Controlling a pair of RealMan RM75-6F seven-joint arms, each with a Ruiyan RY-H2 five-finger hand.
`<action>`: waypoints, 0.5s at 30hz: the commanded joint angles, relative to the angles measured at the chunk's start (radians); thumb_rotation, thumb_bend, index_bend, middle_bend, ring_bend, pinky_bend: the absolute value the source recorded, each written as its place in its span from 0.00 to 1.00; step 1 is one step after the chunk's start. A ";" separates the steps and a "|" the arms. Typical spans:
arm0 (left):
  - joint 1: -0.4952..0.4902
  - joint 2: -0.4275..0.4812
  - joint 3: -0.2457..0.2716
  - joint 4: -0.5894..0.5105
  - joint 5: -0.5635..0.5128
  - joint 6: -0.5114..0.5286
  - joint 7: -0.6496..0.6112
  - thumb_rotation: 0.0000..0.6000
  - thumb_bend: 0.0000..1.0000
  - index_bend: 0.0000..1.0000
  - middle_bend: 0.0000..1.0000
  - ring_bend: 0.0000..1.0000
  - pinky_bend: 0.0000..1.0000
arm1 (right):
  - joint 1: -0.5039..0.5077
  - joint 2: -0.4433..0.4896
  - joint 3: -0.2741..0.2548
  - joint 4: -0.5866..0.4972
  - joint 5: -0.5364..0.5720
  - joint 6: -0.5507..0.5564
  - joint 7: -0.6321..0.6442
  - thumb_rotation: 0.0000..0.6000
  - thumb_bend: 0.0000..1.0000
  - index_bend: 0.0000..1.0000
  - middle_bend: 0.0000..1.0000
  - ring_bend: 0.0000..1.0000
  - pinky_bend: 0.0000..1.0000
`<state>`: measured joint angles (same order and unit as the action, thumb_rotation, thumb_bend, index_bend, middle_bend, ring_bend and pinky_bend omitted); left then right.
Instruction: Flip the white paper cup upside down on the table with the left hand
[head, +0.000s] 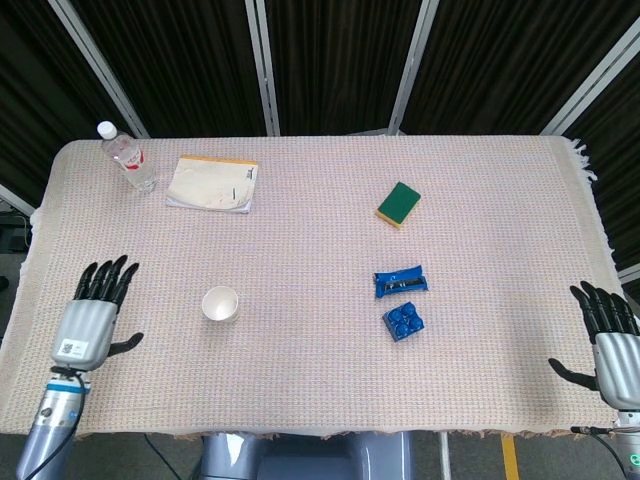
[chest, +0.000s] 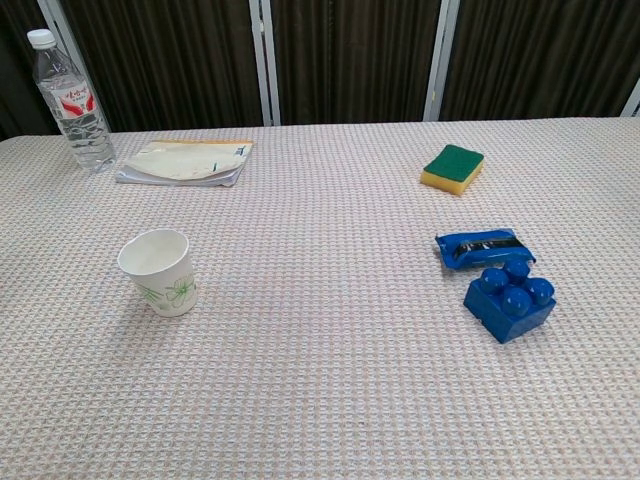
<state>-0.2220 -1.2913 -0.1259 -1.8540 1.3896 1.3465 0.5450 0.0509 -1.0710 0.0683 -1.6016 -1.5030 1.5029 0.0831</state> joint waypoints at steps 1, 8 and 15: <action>-0.075 -0.056 -0.041 -0.040 -0.095 -0.074 0.120 1.00 0.00 0.10 0.00 0.00 0.00 | 0.000 0.003 0.001 0.000 0.002 -0.001 0.006 1.00 0.00 0.00 0.00 0.00 0.00; -0.192 -0.160 -0.081 -0.049 -0.316 -0.148 0.312 1.00 0.00 0.15 0.00 0.00 0.00 | -0.001 0.007 0.000 0.002 0.000 -0.003 0.023 1.00 0.00 0.00 0.00 0.00 0.00; -0.263 -0.227 -0.094 -0.034 -0.432 -0.131 0.400 1.00 0.00 0.15 0.00 0.00 0.00 | 0.000 0.010 0.000 0.003 -0.001 -0.003 0.032 1.00 0.00 0.00 0.00 0.00 0.00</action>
<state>-0.4682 -1.5013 -0.2123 -1.8939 0.9760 1.2145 0.9317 0.0507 -1.0612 0.0686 -1.5983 -1.5034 1.4997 0.1148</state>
